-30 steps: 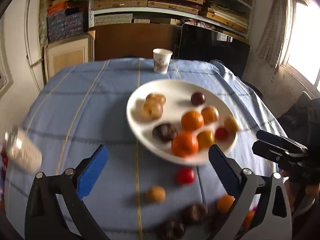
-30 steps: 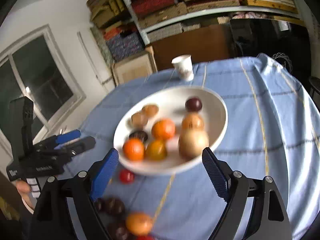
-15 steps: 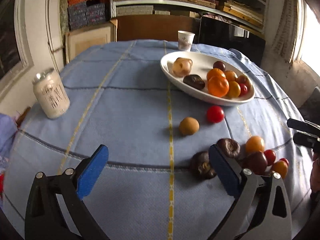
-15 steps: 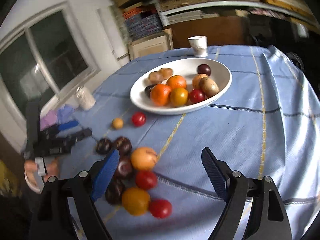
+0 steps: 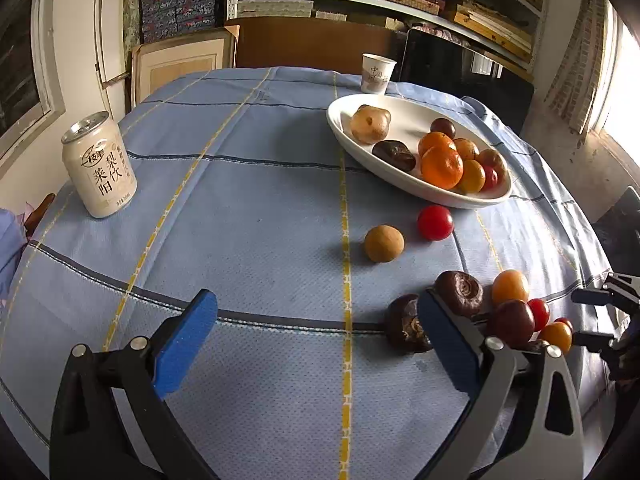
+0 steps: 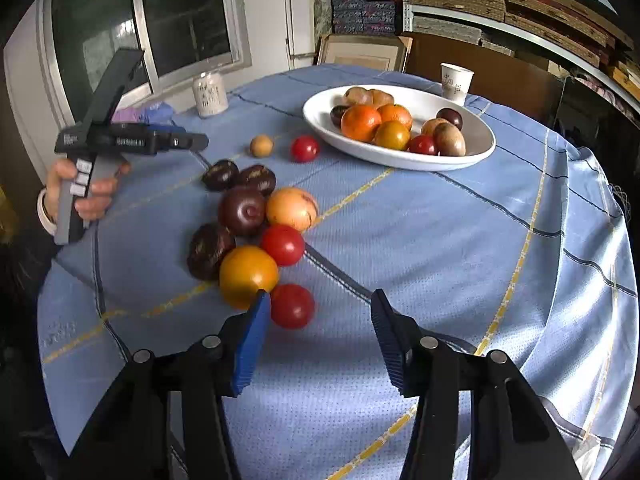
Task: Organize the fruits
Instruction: 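Withdraw both open tools from the plate toward the remaining fruits, then grasp the red tomato with the right tool while the left tool grasps the dark brown fruit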
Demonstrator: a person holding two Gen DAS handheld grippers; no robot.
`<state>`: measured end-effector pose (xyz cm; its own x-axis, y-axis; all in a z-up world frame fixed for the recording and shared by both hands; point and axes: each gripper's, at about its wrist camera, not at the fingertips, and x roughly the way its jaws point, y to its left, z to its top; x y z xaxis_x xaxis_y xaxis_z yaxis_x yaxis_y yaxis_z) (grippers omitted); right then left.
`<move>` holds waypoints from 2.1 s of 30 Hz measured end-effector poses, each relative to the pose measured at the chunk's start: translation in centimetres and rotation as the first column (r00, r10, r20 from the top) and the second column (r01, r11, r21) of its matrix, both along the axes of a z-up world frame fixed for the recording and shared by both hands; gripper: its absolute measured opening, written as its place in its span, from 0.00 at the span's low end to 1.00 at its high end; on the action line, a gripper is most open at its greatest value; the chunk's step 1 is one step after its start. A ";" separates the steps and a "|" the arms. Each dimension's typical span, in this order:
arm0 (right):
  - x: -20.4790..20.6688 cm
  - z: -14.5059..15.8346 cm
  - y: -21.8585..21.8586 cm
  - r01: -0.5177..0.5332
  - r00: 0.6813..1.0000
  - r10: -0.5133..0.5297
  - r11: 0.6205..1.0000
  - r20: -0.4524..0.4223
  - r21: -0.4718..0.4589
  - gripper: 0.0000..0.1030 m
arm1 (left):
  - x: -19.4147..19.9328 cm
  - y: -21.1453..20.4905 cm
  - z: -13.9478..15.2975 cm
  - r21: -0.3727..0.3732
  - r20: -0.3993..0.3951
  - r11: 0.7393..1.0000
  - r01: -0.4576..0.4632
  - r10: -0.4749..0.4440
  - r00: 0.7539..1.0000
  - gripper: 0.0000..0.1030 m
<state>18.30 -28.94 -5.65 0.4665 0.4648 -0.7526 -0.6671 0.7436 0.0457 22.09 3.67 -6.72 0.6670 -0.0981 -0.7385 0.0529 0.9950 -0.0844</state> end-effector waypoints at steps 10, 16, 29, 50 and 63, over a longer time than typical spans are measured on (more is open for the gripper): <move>-0.6 -1.0 2.4 -0.028 0.999 0.029 0.996 0.016 -0.082 0.46 | -0.1 0.0 0.1 0.016 0.005 1.000 -0.015 0.014 1.000 0.95; -0.8 -1.5 4.4 -0.037 0.999 0.041 0.991 0.027 -0.128 0.28 | -0.4 -0.2 0.2 0.038 0.013 0.999 -0.014 0.014 1.000 0.95; 0.3 2.2 1.4 0.232 0.972 -0.234 0.949 -0.019 0.213 0.25 | -1.0 -3.6 -0.4 0.072 -0.019 0.984 0.161 -0.160 0.987 0.74; -1.7 2.5 5.9 0.285 0.949 -0.303 0.943 0.086 0.169 0.25 | -0.1 -5.6 -2.4 0.047 -0.129 0.960 0.275 -0.267 0.955 0.44; -1.6 2.3 6.2 0.299 0.945 -0.315 0.941 0.086 0.161 0.25 | 0.3 -5.8 -2.5 0.042 -0.130 0.961 0.273 -0.265 0.955 0.41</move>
